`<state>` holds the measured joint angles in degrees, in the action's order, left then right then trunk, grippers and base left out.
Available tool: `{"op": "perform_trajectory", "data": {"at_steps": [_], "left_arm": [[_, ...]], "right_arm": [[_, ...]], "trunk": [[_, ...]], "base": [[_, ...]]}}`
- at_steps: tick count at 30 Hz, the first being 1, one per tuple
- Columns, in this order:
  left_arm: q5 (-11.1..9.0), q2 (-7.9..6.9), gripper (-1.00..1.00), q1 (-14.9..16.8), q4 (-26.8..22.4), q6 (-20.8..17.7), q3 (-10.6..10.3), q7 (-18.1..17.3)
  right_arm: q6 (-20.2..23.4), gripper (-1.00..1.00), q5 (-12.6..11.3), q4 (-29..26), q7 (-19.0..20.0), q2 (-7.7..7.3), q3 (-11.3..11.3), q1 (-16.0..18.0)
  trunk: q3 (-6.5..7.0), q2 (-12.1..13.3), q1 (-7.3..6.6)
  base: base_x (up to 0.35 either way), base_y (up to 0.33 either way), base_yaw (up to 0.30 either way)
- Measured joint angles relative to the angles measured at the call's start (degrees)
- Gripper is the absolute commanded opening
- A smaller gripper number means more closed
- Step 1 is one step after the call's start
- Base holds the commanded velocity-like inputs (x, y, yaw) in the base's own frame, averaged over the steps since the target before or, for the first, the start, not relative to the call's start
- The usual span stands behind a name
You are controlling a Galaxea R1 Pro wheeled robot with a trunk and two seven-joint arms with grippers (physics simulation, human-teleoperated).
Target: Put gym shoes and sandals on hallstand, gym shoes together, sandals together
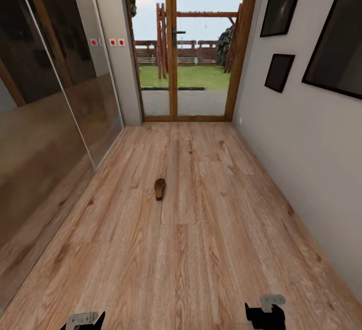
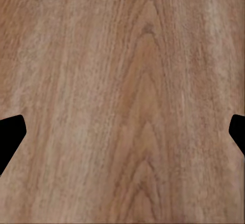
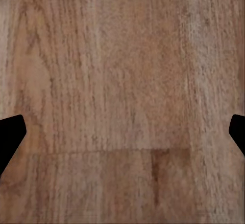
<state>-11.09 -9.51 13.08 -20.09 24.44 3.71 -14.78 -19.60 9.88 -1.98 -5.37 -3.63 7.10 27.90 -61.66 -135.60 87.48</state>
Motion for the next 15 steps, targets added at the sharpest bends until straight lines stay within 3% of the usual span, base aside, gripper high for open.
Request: {"op": "perform_trajectory", "data": {"at_steps": [5, 15], "left_arm": [[0.00, 0.00, 1.00, -0.01, 0.00, 0.00, -0.03, 0.00], [0.00, 0.00, 1.00, -0.02, -0.01, 0.00, -0.03, 0.00]], "right_arm": [[0.00, 1.00, -0.02, -0.02, 0.00, 0.01, 0.00, 0.01], [0.00, 1.00, -0.04, -0.02, 0.00, 0.10, 0.00, 0.01]], "trunk": [[0.00, 0.00, 0.00], [-0.12, 0.00, 0.00]], "base": [[0.327, -0.108, 0.029], [0.327, -0.108, 0.150]]}}
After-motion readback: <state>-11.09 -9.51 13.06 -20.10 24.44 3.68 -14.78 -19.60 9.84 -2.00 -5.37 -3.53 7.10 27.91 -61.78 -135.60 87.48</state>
